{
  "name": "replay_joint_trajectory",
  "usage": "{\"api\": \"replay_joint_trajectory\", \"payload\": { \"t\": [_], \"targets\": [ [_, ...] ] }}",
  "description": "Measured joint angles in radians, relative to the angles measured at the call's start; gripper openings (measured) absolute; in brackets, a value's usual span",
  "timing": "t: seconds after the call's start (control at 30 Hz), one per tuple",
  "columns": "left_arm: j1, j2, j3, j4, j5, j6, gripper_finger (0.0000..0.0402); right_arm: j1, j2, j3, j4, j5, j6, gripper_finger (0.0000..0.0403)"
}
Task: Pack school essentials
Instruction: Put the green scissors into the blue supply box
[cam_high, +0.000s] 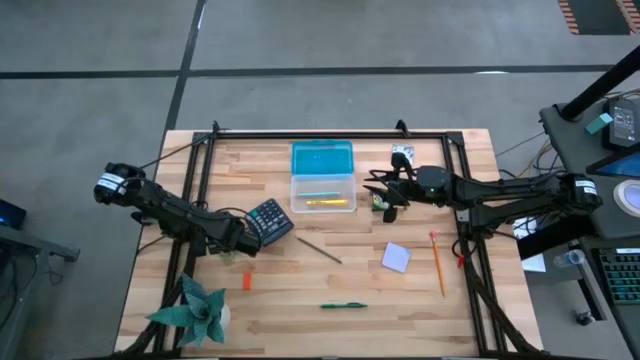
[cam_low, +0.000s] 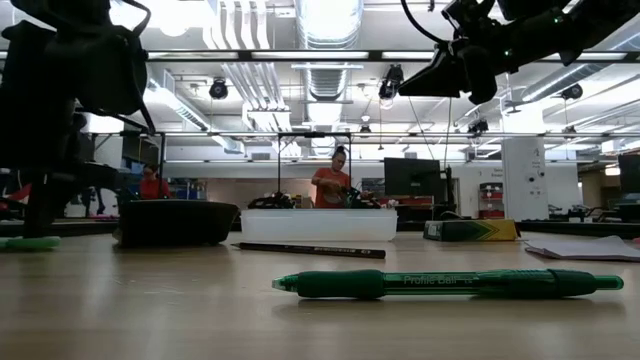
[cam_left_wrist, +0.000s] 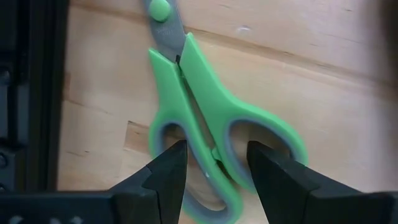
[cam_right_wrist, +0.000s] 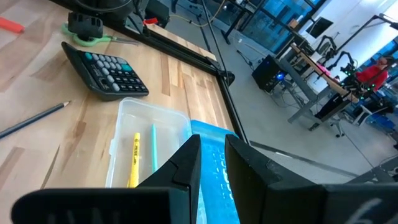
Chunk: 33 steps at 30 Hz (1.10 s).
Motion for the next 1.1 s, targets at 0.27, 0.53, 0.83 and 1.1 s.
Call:
{"api": "replay_joint_trajectory", "payload": {
  "t": [0.27,0.53,0.83,1.1],
  "targets": [
    [0.0,0.038,-0.002,0.013,-0.021,0.051,0.0111,-0.002,0.0,0.0,-0.003,0.0,0.002,0.0063],
    [0.001,0.032,0.0,-0.096,-0.103,0.129,0.0044,-0.002,0.0,0.0,0.0,-0.001,-0.015,0.0063],
    [0.0,-0.025,0.066,-0.228,-0.201,0.135,0.0002,-0.002,0.0,0.0,0.012,-0.002,-0.019,0.0063],
    [0.0,-0.072,0.07,-0.237,-0.205,0.122,0.0002,-0.002,0.0,0.0,0.008,-0.001,-0.019,0.0063]
  ]
}}
